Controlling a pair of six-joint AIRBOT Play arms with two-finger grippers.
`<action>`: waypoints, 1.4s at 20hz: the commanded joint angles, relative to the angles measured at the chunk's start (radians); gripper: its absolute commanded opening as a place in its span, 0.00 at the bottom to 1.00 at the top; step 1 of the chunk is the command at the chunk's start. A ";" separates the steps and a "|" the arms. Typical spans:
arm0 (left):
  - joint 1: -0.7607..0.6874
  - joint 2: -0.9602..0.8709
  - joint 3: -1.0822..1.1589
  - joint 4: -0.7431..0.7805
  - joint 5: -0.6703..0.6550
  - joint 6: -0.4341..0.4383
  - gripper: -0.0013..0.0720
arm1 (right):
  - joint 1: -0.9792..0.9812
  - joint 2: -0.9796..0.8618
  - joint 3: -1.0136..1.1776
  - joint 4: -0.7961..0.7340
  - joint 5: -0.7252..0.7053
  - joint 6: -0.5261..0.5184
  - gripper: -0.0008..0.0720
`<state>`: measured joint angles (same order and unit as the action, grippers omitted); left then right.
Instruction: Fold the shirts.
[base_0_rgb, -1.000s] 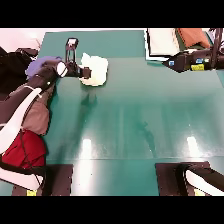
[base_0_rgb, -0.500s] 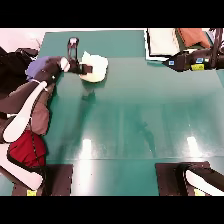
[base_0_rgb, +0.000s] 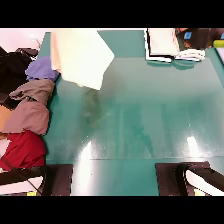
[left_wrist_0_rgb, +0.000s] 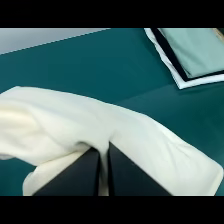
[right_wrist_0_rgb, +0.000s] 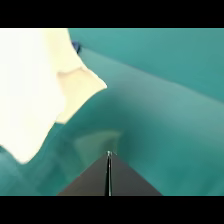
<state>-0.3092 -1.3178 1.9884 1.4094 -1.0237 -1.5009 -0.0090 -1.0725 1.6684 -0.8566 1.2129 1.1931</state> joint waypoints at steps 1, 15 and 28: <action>-0.087 0.119 -0.048 -0.004 -0.175 0.008 0.05 | -0.001 0.000 0.102 -0.010 -0.002 0.002 0.03; -0.108 -0.046 -0.314 0.019 0.029 -0.115 0.84 | -0.001 0.000 0.146 -0.008 0.056 0.058 0.03; -0.004 -0.274 -0.816 -0.377 0.196 -0.053 0.84 | -0.001 -0.003 0.144 -0.008 0.056 0.060 0.03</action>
<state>-0.2909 -1.5417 1.1999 1.1107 -0.8742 -1.5734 -0.0093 -1.0729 1.8130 -0.8654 1.2678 1.2522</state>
